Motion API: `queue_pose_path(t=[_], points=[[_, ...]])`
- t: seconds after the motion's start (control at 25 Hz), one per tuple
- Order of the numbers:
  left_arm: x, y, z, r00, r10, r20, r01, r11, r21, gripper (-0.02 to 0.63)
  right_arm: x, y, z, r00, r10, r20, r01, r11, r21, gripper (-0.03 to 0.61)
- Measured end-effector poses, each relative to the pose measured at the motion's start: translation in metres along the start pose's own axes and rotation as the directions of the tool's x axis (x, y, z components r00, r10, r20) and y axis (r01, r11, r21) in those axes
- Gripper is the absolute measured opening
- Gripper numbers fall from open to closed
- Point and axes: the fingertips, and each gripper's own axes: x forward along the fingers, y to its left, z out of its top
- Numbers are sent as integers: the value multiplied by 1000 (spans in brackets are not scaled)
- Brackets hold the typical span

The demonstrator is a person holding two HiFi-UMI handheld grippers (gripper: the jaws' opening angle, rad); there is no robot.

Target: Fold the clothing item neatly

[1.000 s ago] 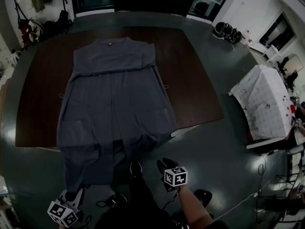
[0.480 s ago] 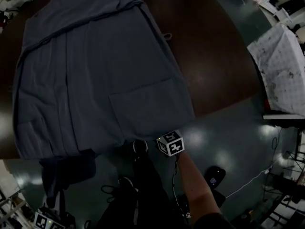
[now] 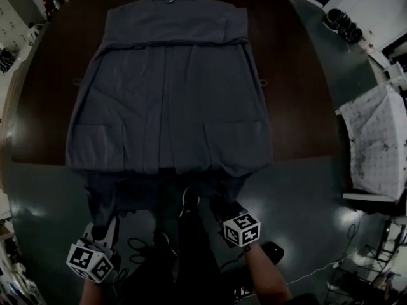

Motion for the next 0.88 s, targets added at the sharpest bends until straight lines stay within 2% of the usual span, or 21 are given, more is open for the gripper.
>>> queue_pose_path(t=[0.12,0.24,0.44,0.6,0.72,0.88], points=[[-23,-4,25,999,-15,29,15,1000,24,17,-52,49,26,1000,13,10,-12,997,-74,-3],[-49,-5,57,997,-36,71,33,998,53,17,-92,84,64,998,-2,62,10,990,-141,-3],[-75,-24,107,989,-60,136,38,987,158,17,-146,116,130,985,-13,174,55,970,-238,-3],[-86,-31,157,971,-66,228,19,979,202,17,-165,143,194,964,-7,266,96,942,-322,-3],[-94,-25,195,960,-65,274,7,978,209,17,-173,149,240,946,4,323,113,933,-342,-3],[-91,-9,251,942,-36,335,-32,980,196,17,-194,122,302,914,3,407,145,932,-333,-3]])
